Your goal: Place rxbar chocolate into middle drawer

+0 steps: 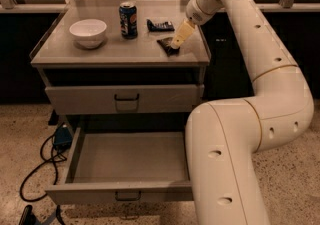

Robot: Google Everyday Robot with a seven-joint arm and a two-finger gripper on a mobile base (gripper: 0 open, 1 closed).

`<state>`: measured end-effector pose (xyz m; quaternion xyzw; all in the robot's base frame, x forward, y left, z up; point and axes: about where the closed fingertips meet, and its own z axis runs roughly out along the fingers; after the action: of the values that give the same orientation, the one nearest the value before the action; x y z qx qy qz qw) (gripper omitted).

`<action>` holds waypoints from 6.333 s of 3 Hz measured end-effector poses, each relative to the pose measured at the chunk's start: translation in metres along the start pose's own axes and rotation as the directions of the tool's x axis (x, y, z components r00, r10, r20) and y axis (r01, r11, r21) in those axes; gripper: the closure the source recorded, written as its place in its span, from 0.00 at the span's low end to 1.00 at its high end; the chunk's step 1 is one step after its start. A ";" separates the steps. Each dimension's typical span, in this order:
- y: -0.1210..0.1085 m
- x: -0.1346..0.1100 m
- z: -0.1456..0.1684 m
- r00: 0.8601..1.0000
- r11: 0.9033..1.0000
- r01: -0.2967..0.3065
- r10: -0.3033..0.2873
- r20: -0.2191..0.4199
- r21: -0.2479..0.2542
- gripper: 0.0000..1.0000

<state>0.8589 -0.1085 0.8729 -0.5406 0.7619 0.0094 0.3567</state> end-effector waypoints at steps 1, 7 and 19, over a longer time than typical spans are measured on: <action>0.021 0.014 0.021 0.994 0.991 -0.095 0.099 0.040 -0.093 0.00; 0.033 0.008 0.041 0.995 0.988 -0.079 0.086 0.050 -0.135 0.64; -0.035 -0.035 -0.058 0.989 0.981 -0.138 0.129 0.070 0.140 0.00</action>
Offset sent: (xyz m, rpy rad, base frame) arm -0.0072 0.0038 -0.0278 0.0890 0.0837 -0.0064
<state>0.8624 -0.1175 0.9483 -0.4604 0.7839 -0.0054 0.4165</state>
